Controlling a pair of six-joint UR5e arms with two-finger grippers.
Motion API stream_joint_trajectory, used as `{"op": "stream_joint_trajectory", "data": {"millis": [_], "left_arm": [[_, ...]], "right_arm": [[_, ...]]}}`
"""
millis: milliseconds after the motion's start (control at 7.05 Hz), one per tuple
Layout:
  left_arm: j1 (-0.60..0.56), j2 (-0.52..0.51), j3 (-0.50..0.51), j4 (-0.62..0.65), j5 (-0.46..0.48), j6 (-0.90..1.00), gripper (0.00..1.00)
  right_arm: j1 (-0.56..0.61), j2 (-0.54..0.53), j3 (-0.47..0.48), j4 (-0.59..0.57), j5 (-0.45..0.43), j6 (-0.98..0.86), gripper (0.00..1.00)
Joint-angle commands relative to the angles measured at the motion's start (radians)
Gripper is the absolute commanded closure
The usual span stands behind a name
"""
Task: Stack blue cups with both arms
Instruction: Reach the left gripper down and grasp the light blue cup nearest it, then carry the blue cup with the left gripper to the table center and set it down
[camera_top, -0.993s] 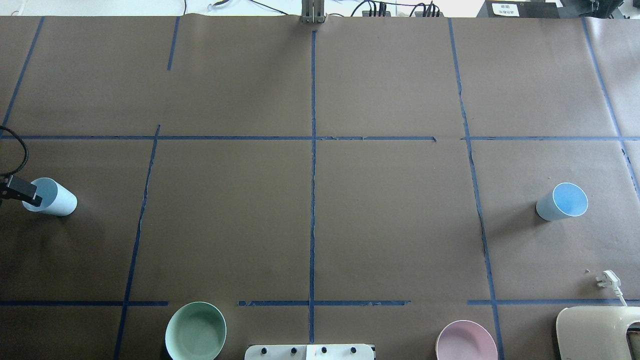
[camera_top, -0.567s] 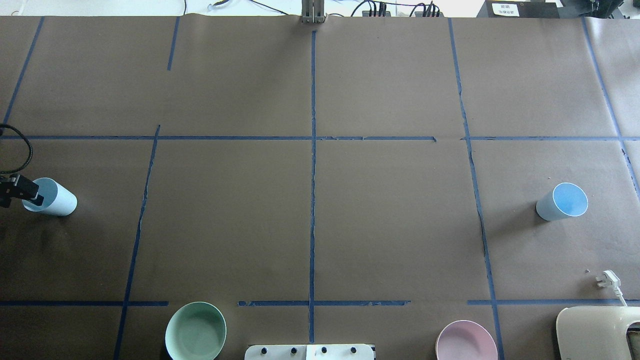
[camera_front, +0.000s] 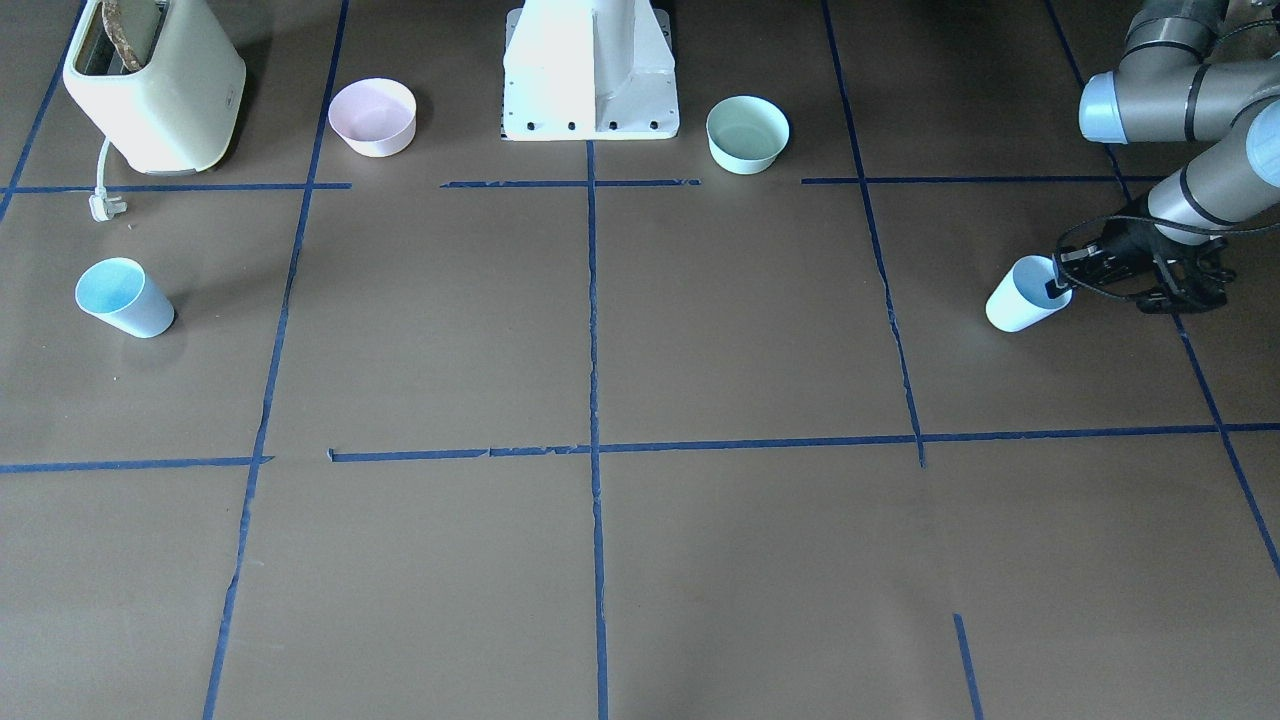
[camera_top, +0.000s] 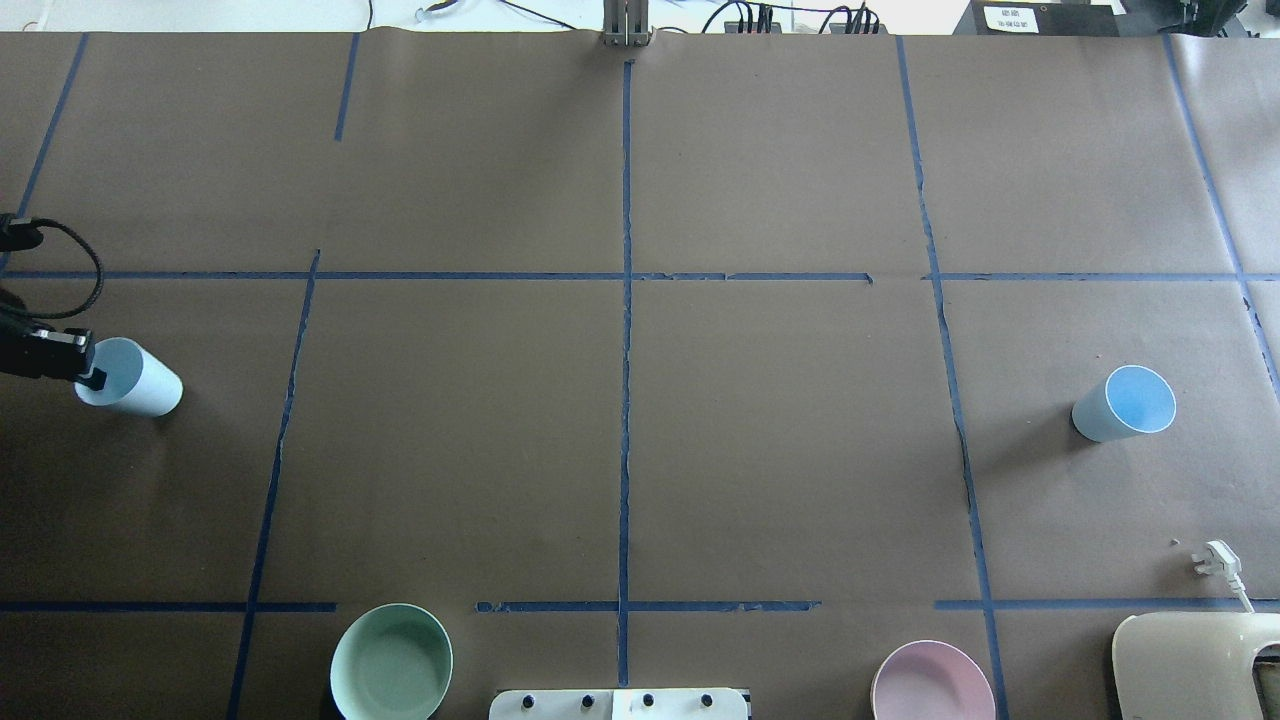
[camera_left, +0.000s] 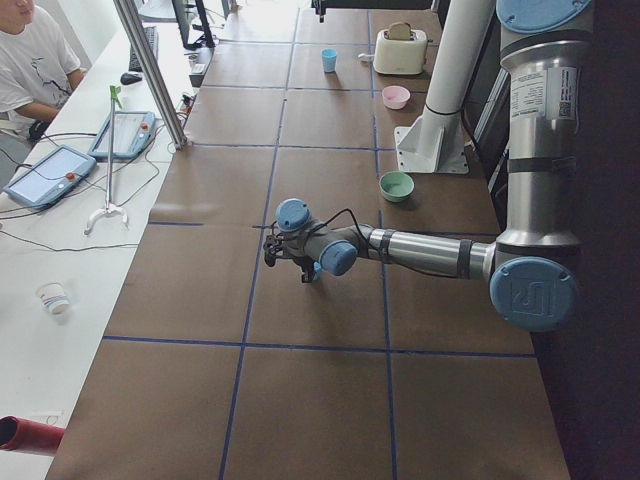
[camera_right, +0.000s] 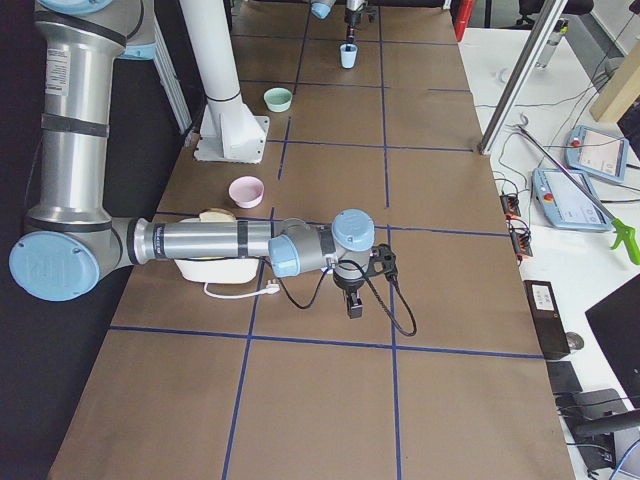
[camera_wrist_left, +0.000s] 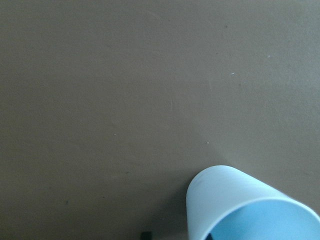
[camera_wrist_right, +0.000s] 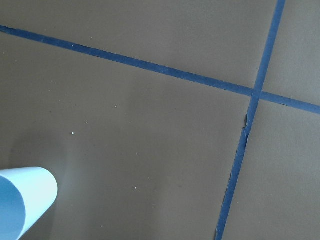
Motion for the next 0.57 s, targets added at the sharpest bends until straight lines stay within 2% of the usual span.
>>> {"op": "stream_joint_trajectory", "data": {"millis": [0,142,284,426], "left_arm": [[0.153,-0.254,-0.030,0.013,0.011,-0.373,1.00],[0.273,-0.399,-0.010,0.063,0.036,-0.534,1.00],[0.316,-0.565,0.004,0.226,0.138,-0.576,1.00],[0.402,-0.659,0.025,0.322,0.236,-0.577,1.00]], "right_arm": [[0.000,0.000,0.001,0.000,0.000,0.002,0.00],[-0.002,0.000,0.002,0.000,0.000,0.002,0.00],[-0.002,0.000,0.004,0.000,0.000,0.002,0.00],[-0.002,0.000,0.004,0.000,0.002,0.002,0.00]]}}
